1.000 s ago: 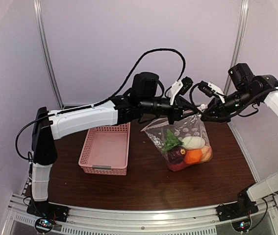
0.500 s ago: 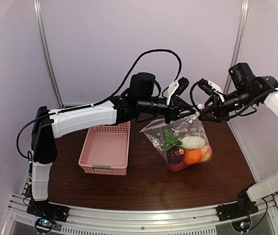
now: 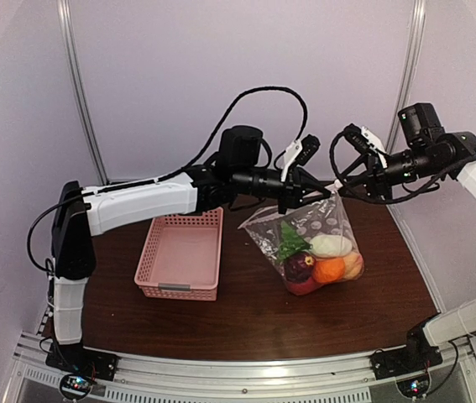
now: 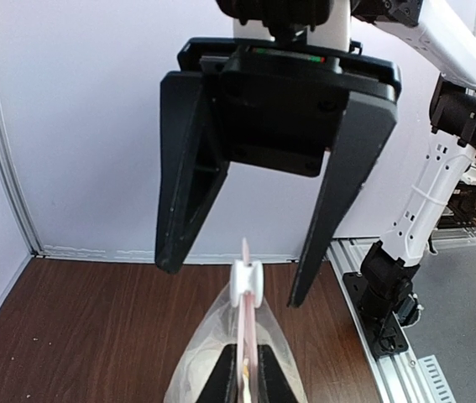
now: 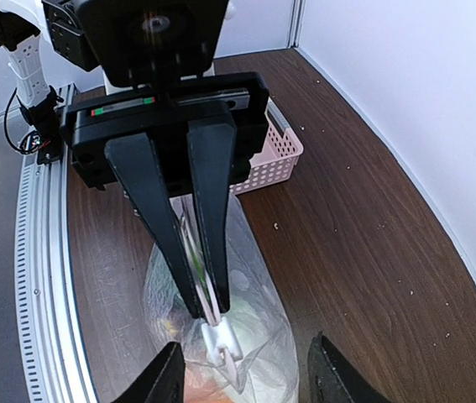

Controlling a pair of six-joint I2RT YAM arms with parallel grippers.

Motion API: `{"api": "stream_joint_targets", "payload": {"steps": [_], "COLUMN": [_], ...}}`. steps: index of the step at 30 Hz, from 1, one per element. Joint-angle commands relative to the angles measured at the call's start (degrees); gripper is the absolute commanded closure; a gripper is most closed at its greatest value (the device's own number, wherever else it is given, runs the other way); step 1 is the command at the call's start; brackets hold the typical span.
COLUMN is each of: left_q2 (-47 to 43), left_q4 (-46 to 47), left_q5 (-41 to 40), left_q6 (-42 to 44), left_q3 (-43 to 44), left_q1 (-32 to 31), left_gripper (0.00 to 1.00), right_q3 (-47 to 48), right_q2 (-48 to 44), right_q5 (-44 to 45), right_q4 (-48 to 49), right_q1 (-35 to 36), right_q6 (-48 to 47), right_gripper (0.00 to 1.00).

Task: Place the food in the zip-top bag and seal the zipper
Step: Hold the zipper food storage bag at the center of the board.

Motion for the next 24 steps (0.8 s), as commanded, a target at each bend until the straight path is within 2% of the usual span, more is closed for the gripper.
{"api": "stream_joint_targets", "payload": {"steps": [1, 6, 15, 16, 17, 20, 24], "left_q2": [-2.71, -2.96, -2.96, -2.97, -2.91, -2.98, -2.34], "left_q4": [2.37, 2.75, 4.17, 4.32, 4.54, 6.98, 14.13], "left_q5": [1.77, 2.25, 2.75, 2.83, 2.87, 3.02, 4.98], "left_q6": [-0.17, -0.62, -1.73, -1.97, -2.23, -3.70, -8.03], "left_q3": [-0.84, -1.45, -2.15, -2.16, -2.16, -2.36, -3.21], "left_q1": [0.81, 1.35, 1.98, 2.07, 2.15, 2.16, 2.15], "left_gripper": [0.91, 0.91, 0.90, 0.88, 0.80, 0.61, 0.51], "right_q3": [-1.65, -2.08, -1.41, -1.38, -1.45, -1.67, -1.43], "right_q2": [1.03, 1.64, 1.48, 1.44, 1.34, 1.42, 1.76], "right_q5": [-2.79, -4.06, -4.37, -4.44, -4.55, -5.24, -6.12], "right_q4": [2.37, 2.47, 1.62, 1.51, 1.51, 1.72, 1.94], "right_q1": [-0.18, -0.18, -0.18, -0.18, -0.18, -0.18, -0.10], "right_q6": [0.20, -0.63, -1.45, -1.51, -1.51, -0.93, -0.04], "right_gripper": [0.53, 0.69, 0.93, 0.95, 0.99, 1.00, 1.00]}}
